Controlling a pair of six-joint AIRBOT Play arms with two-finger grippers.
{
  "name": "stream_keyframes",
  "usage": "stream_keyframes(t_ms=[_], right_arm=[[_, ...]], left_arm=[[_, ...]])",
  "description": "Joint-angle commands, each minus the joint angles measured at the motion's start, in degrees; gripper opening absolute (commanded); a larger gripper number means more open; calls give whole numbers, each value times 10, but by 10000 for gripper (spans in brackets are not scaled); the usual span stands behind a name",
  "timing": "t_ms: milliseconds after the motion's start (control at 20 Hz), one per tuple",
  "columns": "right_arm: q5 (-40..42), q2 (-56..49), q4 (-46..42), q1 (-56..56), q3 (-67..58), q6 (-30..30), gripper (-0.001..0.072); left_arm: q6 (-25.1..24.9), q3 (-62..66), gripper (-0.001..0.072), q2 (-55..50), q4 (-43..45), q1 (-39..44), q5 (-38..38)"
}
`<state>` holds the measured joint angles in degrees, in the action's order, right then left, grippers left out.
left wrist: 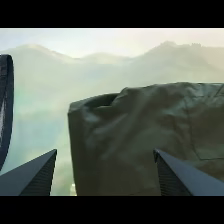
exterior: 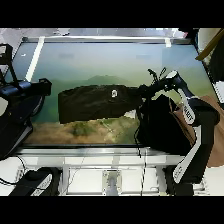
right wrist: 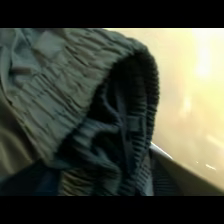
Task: Fold the clothes and pants, and hang the long-sleeved shirts on hangers.
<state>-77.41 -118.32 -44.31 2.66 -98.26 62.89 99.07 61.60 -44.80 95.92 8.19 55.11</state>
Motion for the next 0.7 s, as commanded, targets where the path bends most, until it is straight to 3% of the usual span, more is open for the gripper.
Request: stream_keyframes(t_ms=[0, 50, 100, 400, 500, 650], right_arm=[[-7, -5, 15, -20, -13, -23, 260], [4, -5, 17, -22, -14, -26, 83], [9, -5, 20, -24, -17, -26, 32], [-58, 1, 22, 1, -150, -14, 32], [-91, 12, 20, 30, -216, 31, 32], [-103, 80, 19, 104, -217, 73, 32]], left_arm=[[0, 1, 693, 0, 1, -1, 0], [0, 0, 693, 0, 0, -1, 0], [0, 0, 693, 0, 1, -1, 0], [0, 1, 693, 0, 1, -1, 0], [0, 1, 693, 0, 1, -1, 0], [0, 1, 693, 0, 1, -1, 0]])
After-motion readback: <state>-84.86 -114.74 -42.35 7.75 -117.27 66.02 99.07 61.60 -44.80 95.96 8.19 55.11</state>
